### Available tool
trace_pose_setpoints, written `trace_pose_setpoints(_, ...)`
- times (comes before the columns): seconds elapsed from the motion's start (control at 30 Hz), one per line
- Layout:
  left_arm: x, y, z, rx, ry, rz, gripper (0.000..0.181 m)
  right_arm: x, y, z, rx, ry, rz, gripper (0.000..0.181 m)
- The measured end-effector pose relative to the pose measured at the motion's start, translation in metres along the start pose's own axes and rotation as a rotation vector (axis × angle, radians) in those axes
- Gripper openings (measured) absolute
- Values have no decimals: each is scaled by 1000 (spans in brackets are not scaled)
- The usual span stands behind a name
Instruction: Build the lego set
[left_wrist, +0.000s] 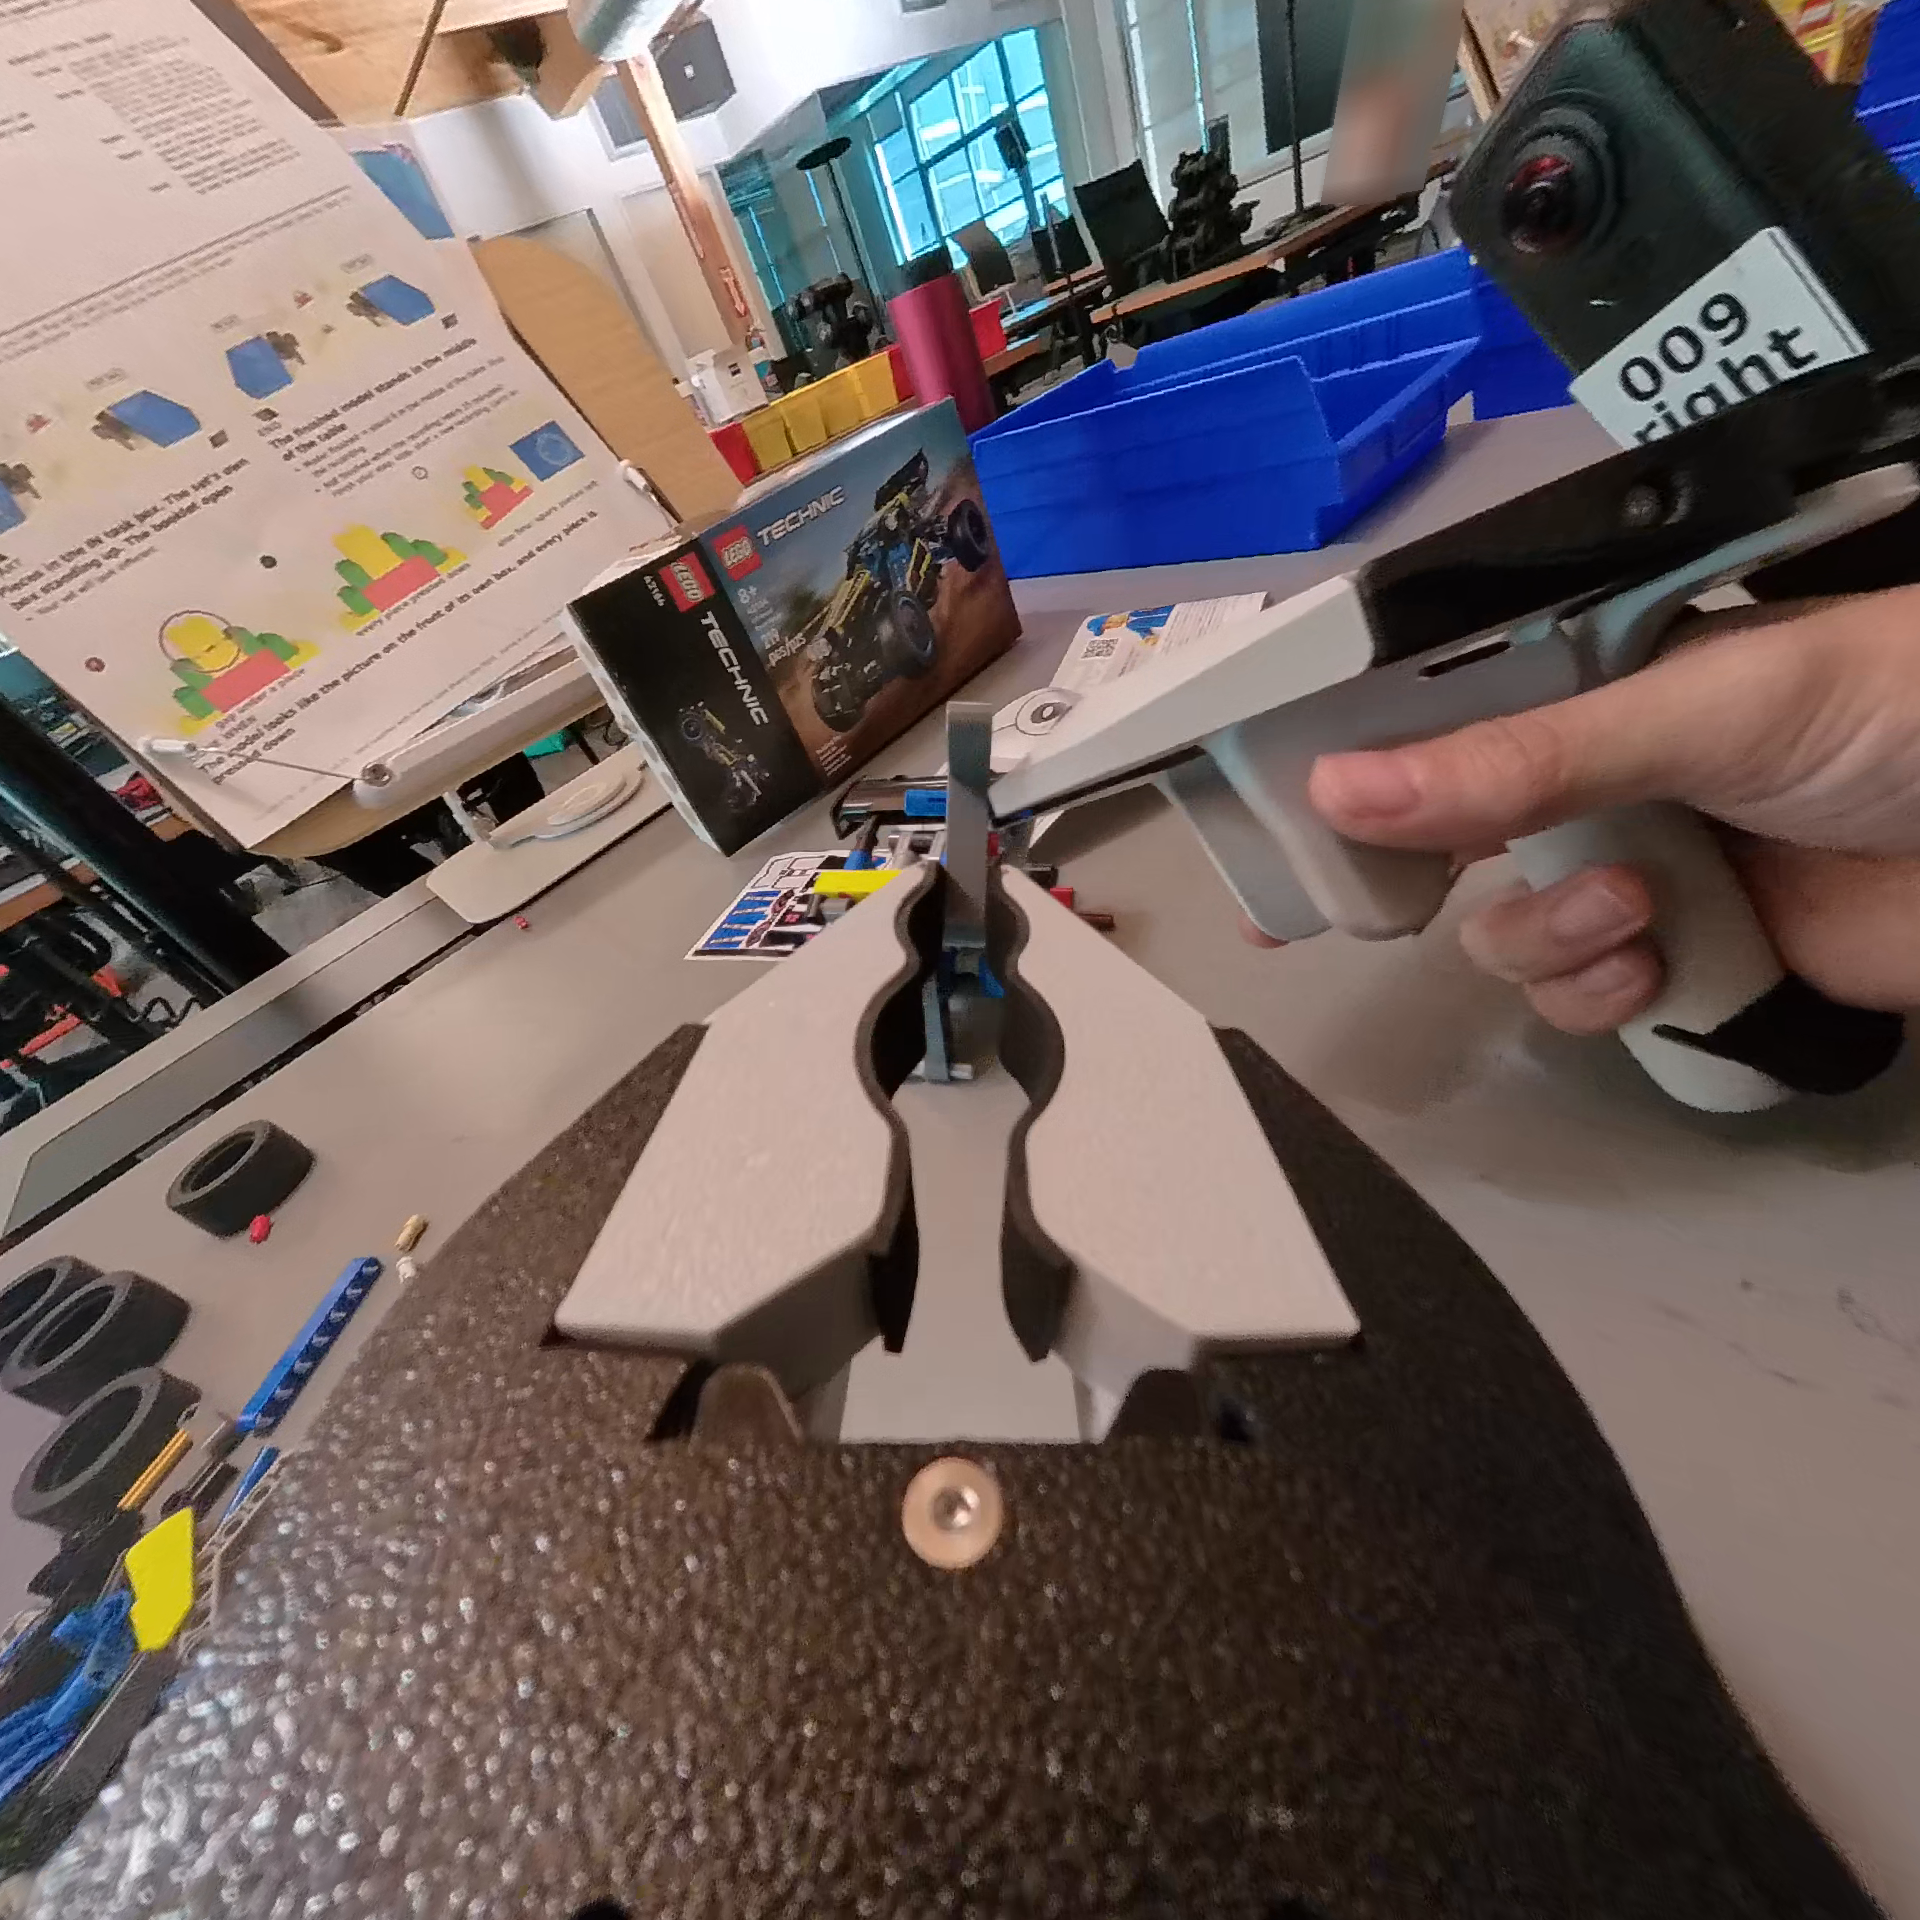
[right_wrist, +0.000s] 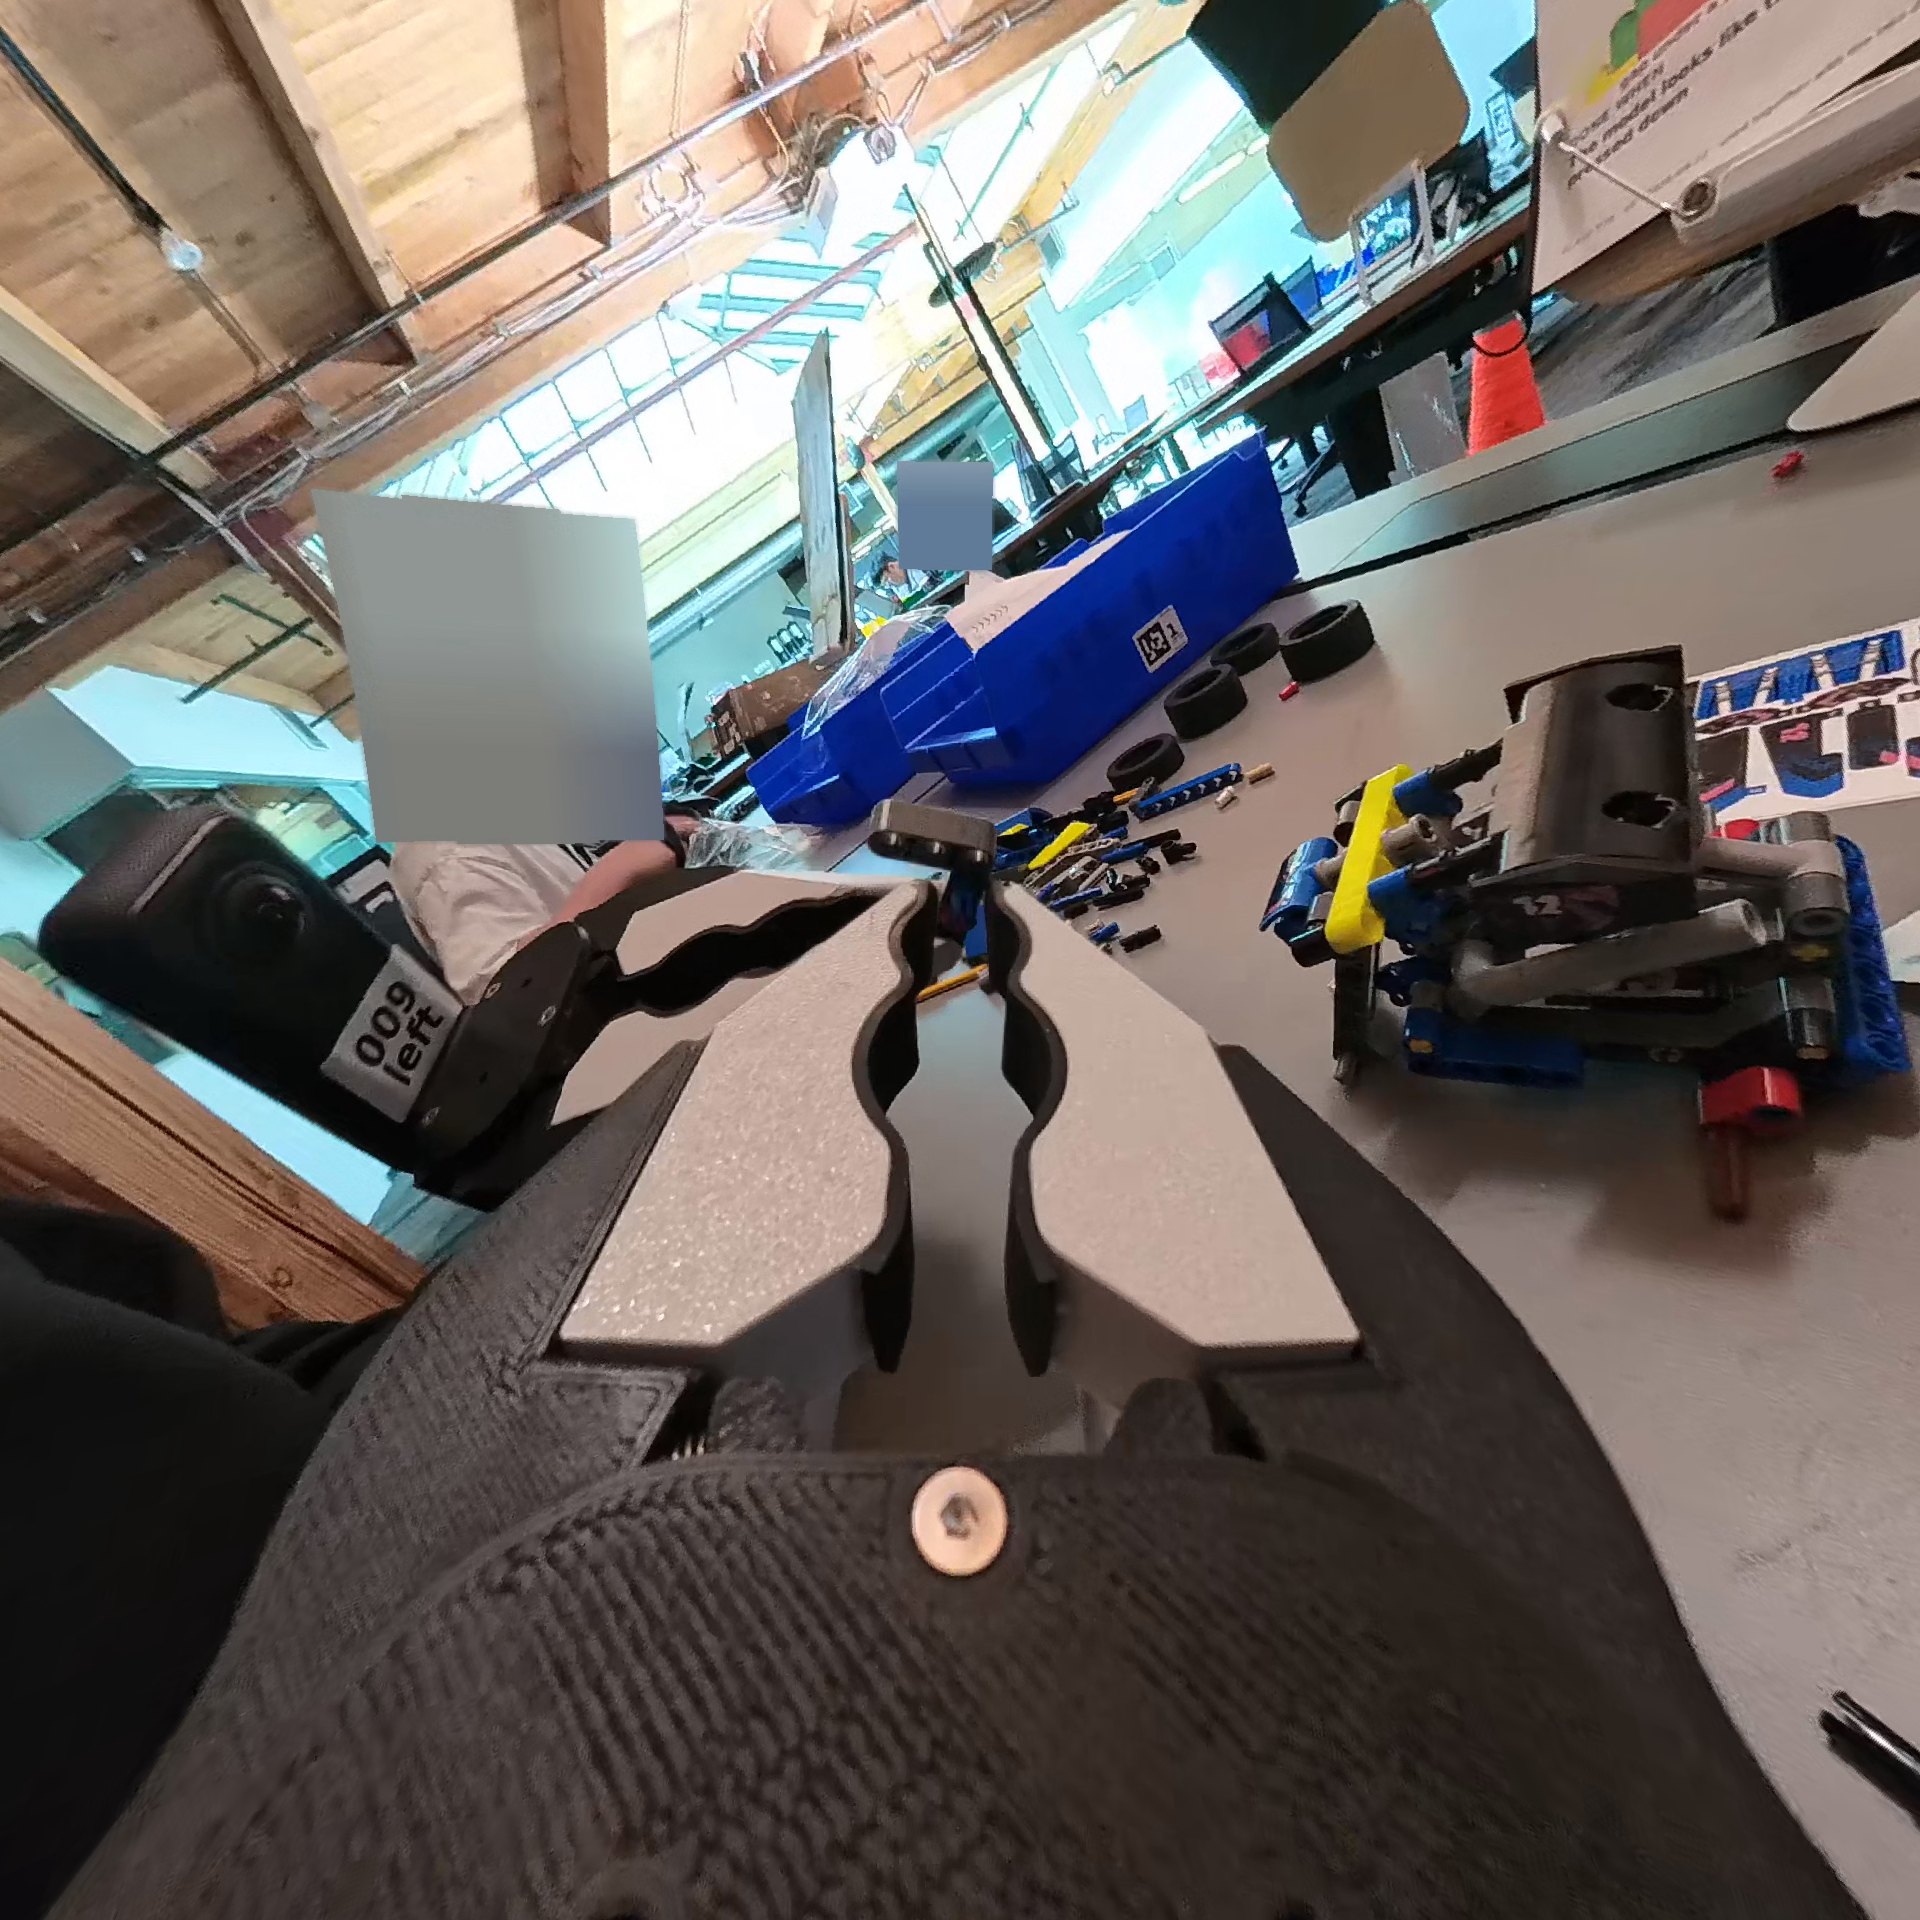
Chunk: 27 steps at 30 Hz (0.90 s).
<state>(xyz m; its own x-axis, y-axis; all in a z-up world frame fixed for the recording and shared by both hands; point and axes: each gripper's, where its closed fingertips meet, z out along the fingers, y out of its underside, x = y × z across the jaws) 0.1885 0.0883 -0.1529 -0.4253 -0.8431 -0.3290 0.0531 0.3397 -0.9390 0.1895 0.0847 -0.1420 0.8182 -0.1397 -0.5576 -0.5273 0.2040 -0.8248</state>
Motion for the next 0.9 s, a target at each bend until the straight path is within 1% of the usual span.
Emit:
trace_pose_setpoints(0.2, 2, 2, 1, -13, 8, 27, 4, 2, 3, -1, -5, 19, -18, 5)
trace_pose_setpoints(0.33, 1, 2, 2, -25, -14, 145, 4, 1, 4, -1, -2, -15, 70, 4)
trace_pose_setpoints(0.47, 2, 5, 2, -59, -47, 264, 5, 2, 8, -2, -27, -23, 116, 4)
trace_pose_setpoints(0.57, 2, 7, 3, -83, -46, 269, 4, 4, 9, -2, -16, -14, 112, 5)
trace_pose_setpoints(0.67, 1, 10, 4, -113, -62, 303, 4, 7, 11, 0, -34, 17, 32, 5)
trace_pose_setpoints(0.77, 0, 12, 3, -117, -50, 226, 4, 7, 14, 1, -60, 37, -30, 4)
trace_pose_setpoints(0.83, -2, 12, 2, -106, -54, 152, 4, 6, 14, 3, -57, 36, -33, 4)
trace_pose_setpoints(0.9, -2, 13, 1, -110, -56, 116, 4, 7, 15, 4, -63, 39, -17, 3)
